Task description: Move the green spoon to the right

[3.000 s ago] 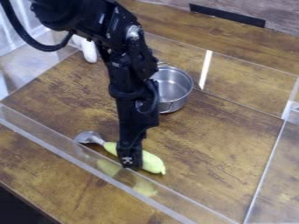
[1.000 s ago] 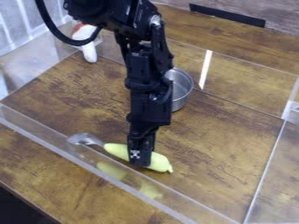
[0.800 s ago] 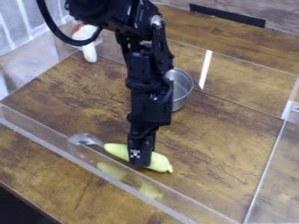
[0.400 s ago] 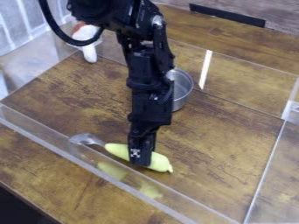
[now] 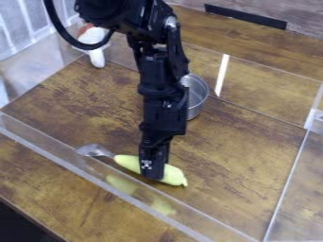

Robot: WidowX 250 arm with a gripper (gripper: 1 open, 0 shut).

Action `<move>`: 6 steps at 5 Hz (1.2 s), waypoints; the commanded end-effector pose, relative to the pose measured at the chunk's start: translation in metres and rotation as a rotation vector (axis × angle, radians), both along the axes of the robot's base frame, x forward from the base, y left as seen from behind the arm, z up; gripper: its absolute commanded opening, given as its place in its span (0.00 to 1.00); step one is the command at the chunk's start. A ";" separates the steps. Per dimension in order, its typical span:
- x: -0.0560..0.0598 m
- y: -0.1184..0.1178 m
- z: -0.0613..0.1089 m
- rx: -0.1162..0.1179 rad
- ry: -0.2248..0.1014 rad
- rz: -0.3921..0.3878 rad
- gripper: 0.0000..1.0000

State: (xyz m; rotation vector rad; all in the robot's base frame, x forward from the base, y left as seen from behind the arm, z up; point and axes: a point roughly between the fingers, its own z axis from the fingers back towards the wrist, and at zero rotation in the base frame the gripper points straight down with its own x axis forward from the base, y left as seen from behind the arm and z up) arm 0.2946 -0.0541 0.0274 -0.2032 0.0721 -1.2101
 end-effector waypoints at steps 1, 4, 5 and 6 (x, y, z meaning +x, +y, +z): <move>0.005 -0.010 0.007 -0.015 -0.026 -0.022 0.00; 0.007 -0.012 0.008 -0.022 -0.021 -0.035 0.00; 0.008 -0.012 0.008 -0.027 -0.019 -0.037 0.00; 0.009 -0.013 0.008 -0.033 -0.016 -0.041 0.00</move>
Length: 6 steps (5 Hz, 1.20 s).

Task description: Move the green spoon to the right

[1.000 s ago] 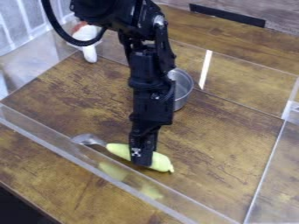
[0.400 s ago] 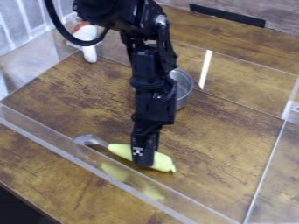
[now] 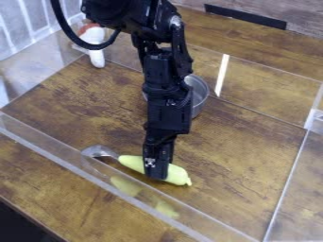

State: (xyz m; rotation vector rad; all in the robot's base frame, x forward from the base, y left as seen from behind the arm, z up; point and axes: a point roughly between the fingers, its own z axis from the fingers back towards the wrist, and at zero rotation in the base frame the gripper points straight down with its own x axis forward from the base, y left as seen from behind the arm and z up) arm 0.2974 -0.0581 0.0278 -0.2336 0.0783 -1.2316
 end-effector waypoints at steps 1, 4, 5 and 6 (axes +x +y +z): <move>0.006 -0.009 0.008 -0.023 -0.030 -0.025 1.00; 0.009 -0.009 0.011 -0.038 -0.018 -0.043 0.00; 0.012 -0.007 0.022 -0.031 -0.029 -0.032 1.00; 0.015 -0.004 0.033 -0.025 -0.039 -0.019 1.00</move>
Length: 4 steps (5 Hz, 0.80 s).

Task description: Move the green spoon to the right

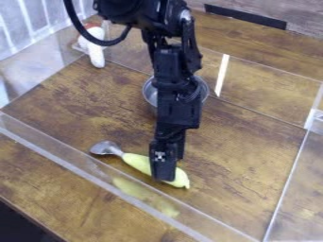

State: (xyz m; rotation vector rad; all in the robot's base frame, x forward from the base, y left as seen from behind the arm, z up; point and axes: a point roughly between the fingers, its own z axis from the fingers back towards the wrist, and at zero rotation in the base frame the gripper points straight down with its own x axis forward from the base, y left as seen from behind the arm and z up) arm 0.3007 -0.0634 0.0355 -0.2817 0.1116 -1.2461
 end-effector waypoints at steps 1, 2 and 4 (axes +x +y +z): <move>0.015 0.005 0.036 0.000 -0.105 0.019 1.00; 0.018 0.010 0.045 0.006 -0.123 0.043 1.00; 0.023 0.018 0.052 0.029 -0.139 0.096 1.00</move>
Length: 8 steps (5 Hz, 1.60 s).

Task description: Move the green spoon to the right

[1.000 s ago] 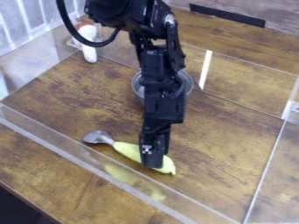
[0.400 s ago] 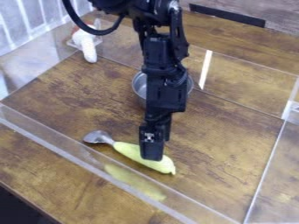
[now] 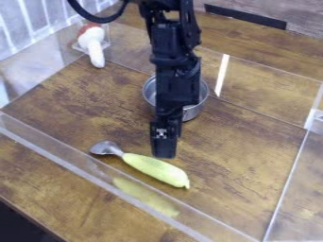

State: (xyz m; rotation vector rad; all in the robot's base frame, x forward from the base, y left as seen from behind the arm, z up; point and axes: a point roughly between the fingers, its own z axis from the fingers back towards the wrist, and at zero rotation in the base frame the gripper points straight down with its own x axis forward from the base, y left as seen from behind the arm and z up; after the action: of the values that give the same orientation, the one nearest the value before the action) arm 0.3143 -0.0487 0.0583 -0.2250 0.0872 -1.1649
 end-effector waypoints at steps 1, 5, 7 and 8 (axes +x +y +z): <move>0.011 0.008 0.029 0.002 -0.100 0.040 1.00; 0.003 0.007 0.031 0.008 -0.099 0.126 0.00; -0.009 0.000 0.041 0.004 -0.085 0.179 0.00; -0.012 -0.003 0.044 0.003 -0.071 0.202 0.00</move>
State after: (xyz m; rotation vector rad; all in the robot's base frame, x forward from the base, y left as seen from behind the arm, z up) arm 0.3013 -0.0496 0.0817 -0.2129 0.0644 -0.9559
